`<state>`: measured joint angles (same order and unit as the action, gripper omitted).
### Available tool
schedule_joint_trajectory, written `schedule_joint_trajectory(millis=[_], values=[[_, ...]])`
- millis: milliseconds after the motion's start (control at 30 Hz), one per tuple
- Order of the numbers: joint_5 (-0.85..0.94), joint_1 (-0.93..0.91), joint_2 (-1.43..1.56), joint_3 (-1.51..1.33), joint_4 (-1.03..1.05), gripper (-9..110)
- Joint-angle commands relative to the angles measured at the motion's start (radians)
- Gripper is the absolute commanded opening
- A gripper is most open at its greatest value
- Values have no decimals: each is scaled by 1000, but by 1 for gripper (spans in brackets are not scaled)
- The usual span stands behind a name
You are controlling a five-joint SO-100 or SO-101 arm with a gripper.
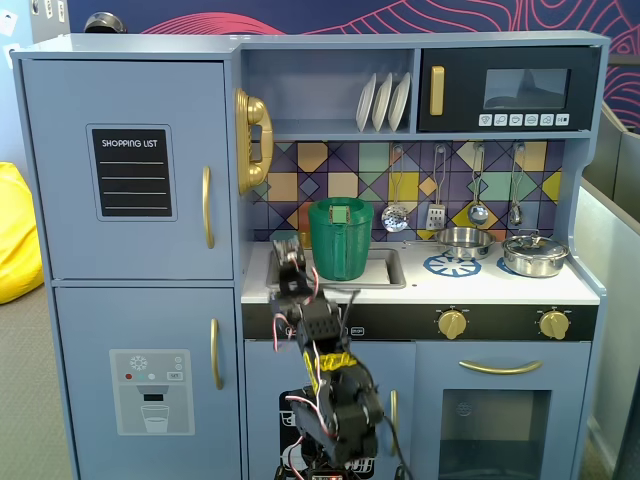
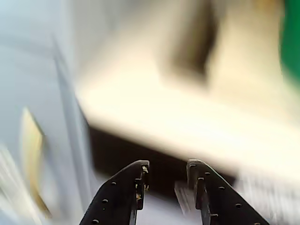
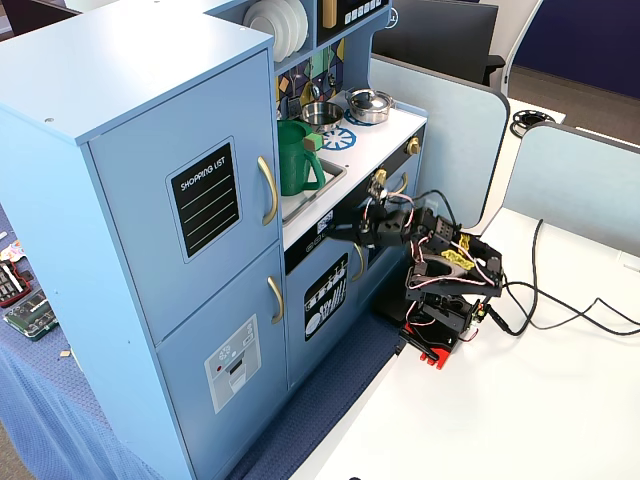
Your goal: Open the left cabinet door
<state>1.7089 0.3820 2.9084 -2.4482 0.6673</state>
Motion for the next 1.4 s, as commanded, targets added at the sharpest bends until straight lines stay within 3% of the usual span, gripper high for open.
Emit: schedule_joint_trajectory(millis=[0, 167, 333, 533, 867, 1367], values=[[-60, 63, -103, 209, -133, 0], [-77, 110, -201, 311, -259, 2], [-213, 160, -259, 370, -328, 9], [-210, 189, -307, 391, -385, 15], [-130, 249, -440, 466, -471, 24], [80, 410, -612, 532, -604, 23]])
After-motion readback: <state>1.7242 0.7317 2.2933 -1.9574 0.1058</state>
